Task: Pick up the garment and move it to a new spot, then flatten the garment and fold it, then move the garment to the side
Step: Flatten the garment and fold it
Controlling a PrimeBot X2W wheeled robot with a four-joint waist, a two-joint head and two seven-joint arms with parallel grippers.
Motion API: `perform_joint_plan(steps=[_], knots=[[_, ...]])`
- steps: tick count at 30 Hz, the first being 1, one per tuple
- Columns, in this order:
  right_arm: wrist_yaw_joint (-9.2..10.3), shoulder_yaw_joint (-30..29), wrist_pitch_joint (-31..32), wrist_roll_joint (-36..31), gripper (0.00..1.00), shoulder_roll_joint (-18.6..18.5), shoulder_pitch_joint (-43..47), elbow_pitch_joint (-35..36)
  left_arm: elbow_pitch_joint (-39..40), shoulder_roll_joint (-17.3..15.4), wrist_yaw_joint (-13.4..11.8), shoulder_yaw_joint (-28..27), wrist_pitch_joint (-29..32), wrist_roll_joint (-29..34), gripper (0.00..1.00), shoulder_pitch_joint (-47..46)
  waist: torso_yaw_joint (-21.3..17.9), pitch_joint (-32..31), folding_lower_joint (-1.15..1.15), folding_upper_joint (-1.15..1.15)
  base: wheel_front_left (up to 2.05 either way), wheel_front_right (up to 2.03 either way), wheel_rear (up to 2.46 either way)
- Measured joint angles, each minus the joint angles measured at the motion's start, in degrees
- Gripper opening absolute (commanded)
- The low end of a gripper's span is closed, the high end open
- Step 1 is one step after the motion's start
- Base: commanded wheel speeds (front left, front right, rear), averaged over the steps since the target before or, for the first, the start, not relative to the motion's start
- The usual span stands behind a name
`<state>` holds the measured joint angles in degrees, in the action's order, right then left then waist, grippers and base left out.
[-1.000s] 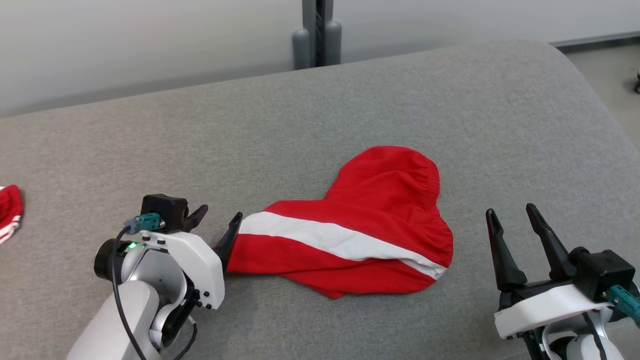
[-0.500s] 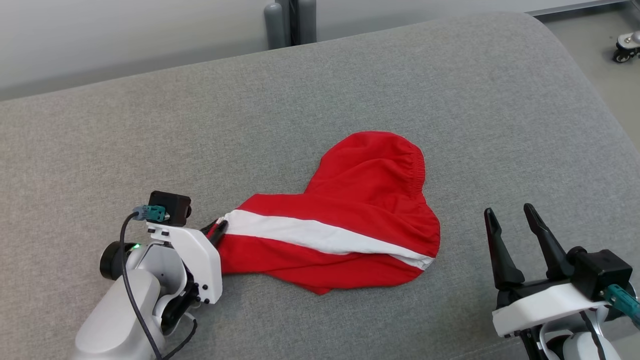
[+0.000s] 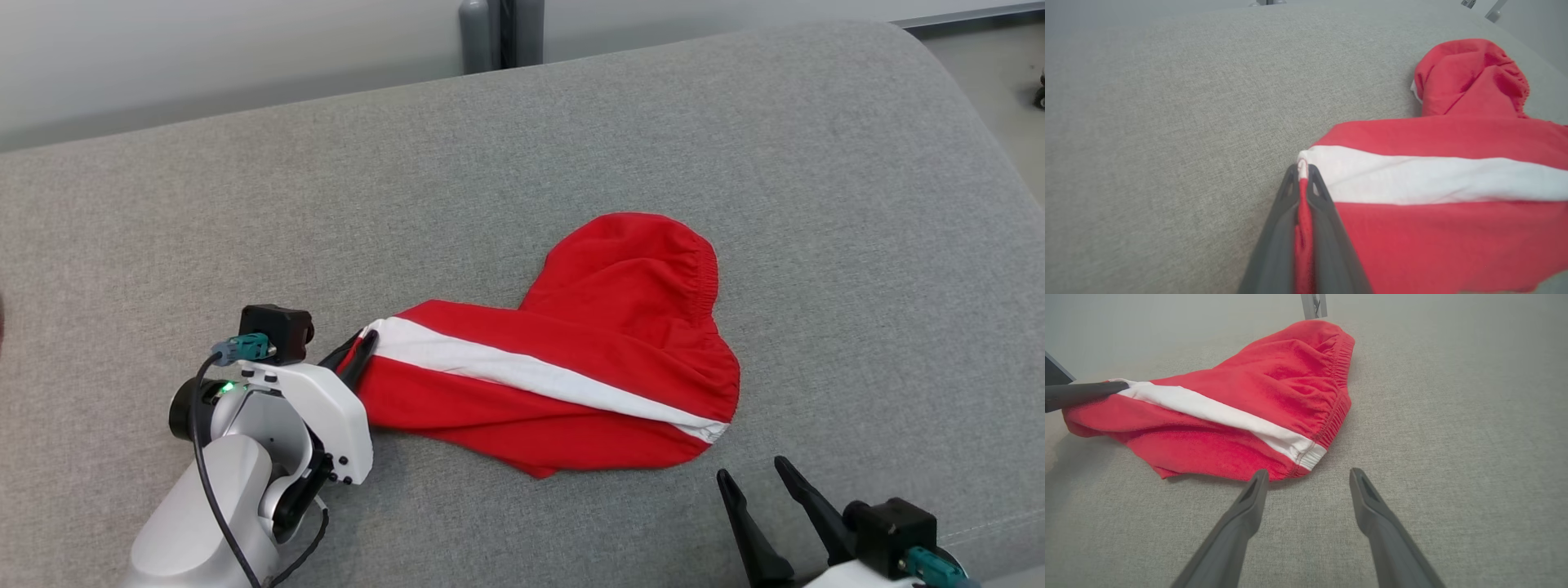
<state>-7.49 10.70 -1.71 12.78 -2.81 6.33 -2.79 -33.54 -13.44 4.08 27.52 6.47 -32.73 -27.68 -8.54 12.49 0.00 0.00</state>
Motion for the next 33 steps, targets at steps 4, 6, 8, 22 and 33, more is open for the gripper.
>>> perform_joint_plan(steps=[4, 6, 8, 22, 33], knots=[[0.00, 0.3, -1.1, 1.7, 1.00, 0.0, -3.1, -3.6, 0.7, 0.0, -0.4, 0.0, -0.5, 0.0, 0.00, 0.0, 0.5, 0.3, 0.00, 0.00, 0.00, 0.00, 0.00], [0.00, 0.6, -2.0, 2.9, 1.00, 0.0, -6.7, -7.5, 1.2, 0.0, -0.6, 0.1, -1.0, 0.0, 0.00, 0.0, 0.9, 0.3, 0.00, 0.00, 0.00, 0.00, 0.00], [0.00, 1.3, -2.4, 4.3, 1.00, 0.0, -8.7, -10.3, 1.5, 0.1, -0.6, 0.2, -1.2, 0.0, 0.00, 0.0, 1.3, 0.4, 0.00, 0.00, 0.00, 0.00, 0.00], [0.00, 5.1, -6.2, 10.5, 0.00, -3.3, -16.3, -15.5, 8.2, -0.5, -1.7, -0.5, -5.9, 0.1, 0.00, 0.7, 3.0, 0.0, 0.00, 0.00, 0.00, 0.00, 0.00], [0.00, 0.2, -1.3, 8.7, 0.00, -9.6, -25.0, 3.1, 30.7, -4.9, -6.0, -4.9, -6.6, 1.1, 0.00, -0.6, 3.9, -2.3, 0.00, 0.00, 0.00, 0.00, 0.00]])
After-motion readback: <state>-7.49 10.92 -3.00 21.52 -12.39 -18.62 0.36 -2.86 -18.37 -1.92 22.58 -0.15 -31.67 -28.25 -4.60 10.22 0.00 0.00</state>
